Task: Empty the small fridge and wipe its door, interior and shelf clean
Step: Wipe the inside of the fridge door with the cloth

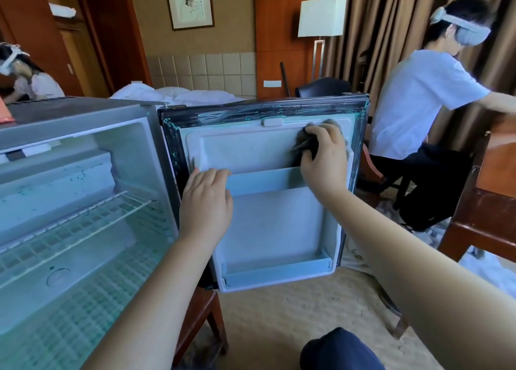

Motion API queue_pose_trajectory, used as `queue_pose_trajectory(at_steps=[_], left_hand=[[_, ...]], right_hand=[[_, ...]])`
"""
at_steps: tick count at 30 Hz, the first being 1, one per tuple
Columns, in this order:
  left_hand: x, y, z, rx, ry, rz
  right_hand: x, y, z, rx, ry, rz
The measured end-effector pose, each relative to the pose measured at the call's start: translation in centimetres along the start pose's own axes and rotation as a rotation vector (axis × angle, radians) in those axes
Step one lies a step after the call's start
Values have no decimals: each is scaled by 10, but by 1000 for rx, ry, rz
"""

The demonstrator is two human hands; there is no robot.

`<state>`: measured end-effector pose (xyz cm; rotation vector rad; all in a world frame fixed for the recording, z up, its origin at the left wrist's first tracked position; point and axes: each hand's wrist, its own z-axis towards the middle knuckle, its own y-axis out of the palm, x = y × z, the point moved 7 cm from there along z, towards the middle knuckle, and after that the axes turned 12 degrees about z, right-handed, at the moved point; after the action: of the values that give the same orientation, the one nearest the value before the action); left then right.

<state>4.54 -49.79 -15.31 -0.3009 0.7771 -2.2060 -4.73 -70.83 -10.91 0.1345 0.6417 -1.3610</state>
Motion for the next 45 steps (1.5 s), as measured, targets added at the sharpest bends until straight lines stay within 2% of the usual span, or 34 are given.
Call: queue_pose_trajectory(at_steps=[2,5,7,9,11,15,17,20,24,28,32,40,45], left_hand=[[-1,1,-2,-1,10,-5],[-2,-2,-4,-1,17,9],[-5,-5,-5,-1,19,22],[-8,-6,-6,7,23,28],[-10,-8,-7,-11,7,41],[7,-14,2,-67,-138,14],[45,-13,10,-94,-46,-78],[93,-7,13,-106,90,-118],[91,-8,8,-70,49,-142],[88,-10,9,-42,79,-134],[86,-12,4,-51,47,-110],[83,-19,3,-117,50,-195],[86,-25,4,-109,39,-137]], right_hand=[[-35,27,-3,-72,-102,90],[-90,80,-23,-367,-258,166],[-107,95,-32,-513,-289,131],[-99,85,-28,-551,-303,41],[-84,54,-24,-470,-369,-37],[-57,-9,-22,-303,-468,-186],[-51,-32,-14,-256,-480,-271],[-40,-59,-4,-159,-413,-431],[-22,-65,-14,-154,-290,-488],[-17,-68,-19,-161,-179,-364],[-21,-79,-22,-215,-175,-292],[-37,-109,8,5,-215,-143],[-33,-106,-5,-45,-173,-128]])
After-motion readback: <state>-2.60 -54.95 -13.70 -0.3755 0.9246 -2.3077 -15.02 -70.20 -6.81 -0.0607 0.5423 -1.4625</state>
